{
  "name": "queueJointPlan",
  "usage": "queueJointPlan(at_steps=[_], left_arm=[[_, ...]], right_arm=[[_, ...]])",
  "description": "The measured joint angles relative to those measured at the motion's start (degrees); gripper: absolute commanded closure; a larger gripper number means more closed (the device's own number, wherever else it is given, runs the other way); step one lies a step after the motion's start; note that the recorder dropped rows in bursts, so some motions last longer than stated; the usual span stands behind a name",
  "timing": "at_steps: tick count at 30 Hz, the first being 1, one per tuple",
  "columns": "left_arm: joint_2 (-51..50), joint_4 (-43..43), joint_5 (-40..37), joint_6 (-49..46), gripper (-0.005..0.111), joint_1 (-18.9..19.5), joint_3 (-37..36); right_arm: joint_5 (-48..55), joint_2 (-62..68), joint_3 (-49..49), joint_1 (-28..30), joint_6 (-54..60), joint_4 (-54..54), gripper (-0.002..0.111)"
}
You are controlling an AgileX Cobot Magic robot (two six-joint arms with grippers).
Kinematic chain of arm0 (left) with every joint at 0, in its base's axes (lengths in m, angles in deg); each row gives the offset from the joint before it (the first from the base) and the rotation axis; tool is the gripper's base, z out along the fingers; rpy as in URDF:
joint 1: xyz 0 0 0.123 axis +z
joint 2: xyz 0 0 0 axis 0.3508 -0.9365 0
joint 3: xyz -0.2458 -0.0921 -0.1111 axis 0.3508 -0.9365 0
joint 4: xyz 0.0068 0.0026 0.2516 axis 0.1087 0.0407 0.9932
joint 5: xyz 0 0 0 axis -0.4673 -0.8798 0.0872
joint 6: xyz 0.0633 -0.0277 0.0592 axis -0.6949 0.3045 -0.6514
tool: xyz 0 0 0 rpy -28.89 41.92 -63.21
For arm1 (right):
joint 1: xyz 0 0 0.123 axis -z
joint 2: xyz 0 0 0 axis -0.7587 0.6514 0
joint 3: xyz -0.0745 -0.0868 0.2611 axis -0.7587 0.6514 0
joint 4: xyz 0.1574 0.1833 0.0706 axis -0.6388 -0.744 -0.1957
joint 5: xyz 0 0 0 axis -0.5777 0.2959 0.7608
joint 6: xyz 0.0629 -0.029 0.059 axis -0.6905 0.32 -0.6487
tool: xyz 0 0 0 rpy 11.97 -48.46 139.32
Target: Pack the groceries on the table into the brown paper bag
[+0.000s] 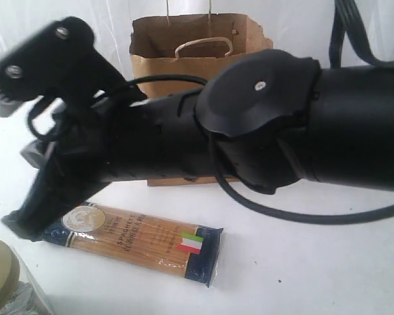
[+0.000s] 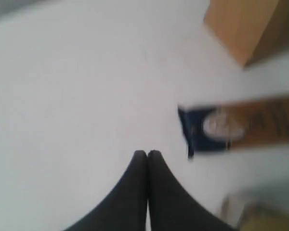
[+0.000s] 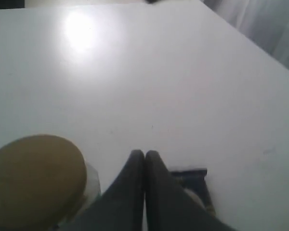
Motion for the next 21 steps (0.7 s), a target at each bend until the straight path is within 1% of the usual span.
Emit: queueJointPlan(at_steps=[2,4,6,8,11,15,18,21], left_arm=[[-2.13,7.49,-7.51,6.97,0.107,0.0,2.36],[-2.76,11.71,-8.68,13.87,0.107,0.14,2.67],[-2.62,10.83,-8.77,16.38,0.107,0.26,2.23],[-1.95,8.1,-8.77,16.38,0.107,0.26,0.67],[-1.13,5.67,-8.66,16.38,0.107,0.26,-3.46],[-1.02,5.17,-8.59,15.65,0.107,0.26,-11.49],[-0.83,5.06,-8.59,15.34,0.107,0.26,-16.48],[0.49,4.79,-8.59,15.25,0.107,0.26,-19.11]], right_arm=[[1.46,0.0,1.97,2.16,-3.63,0.04,0.108],[4.79,0.0,3.78,4.56,-6.15,0.14,0.108],[9.39,0.0,4.77,6.13,-7.33,0.81,0.108],[13.86,0.0,5.3,6.95,-8.37,2.04,0.108],[20.59,0.0,5.51,7.15,-11.64,6.78,0.108],[29.23,0.0,5.73,7.15,-19.14,15.5,0.108],[32.22,0.0,5.73,7.15,-23.99,21.54,0.108],[32.77,0.0,5.73,7.15,-26.56,25.33,0.108]])
